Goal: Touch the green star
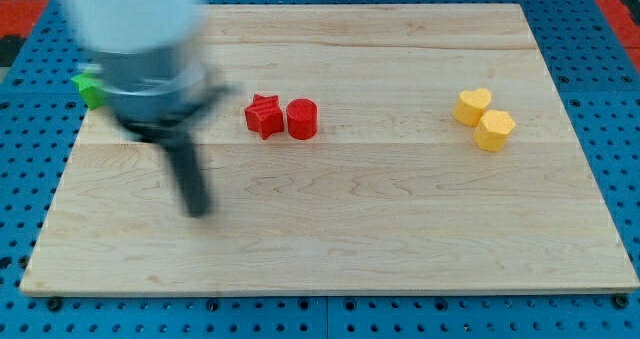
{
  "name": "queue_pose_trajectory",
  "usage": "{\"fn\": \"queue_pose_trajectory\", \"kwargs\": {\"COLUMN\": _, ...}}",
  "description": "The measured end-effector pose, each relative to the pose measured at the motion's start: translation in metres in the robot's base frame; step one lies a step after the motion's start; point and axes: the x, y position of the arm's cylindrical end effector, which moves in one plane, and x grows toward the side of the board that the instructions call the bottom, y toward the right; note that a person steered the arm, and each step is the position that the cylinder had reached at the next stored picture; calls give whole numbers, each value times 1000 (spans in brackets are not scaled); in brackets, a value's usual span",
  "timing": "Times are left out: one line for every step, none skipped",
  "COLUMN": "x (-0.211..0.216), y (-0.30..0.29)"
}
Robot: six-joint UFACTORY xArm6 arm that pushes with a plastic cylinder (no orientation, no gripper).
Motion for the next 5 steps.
{"fn": "queue_pose_trajectory", "kwargs": {"x": -56, "y": -117}}
{"fn": "queue_pose_trajectory", "kwargs": {"x": -61, "y": -120}}
{"fn": "queue_pose_trajectory", "kwargs": {"x": -80, "y": -119}}
{"fn": "queue_pose_trajectory", "kwargs": {"x": -110, "y": -110}}
{"fn": "queue_pose_trajectory", "kwargs": {"x": -124, "y": -109}}
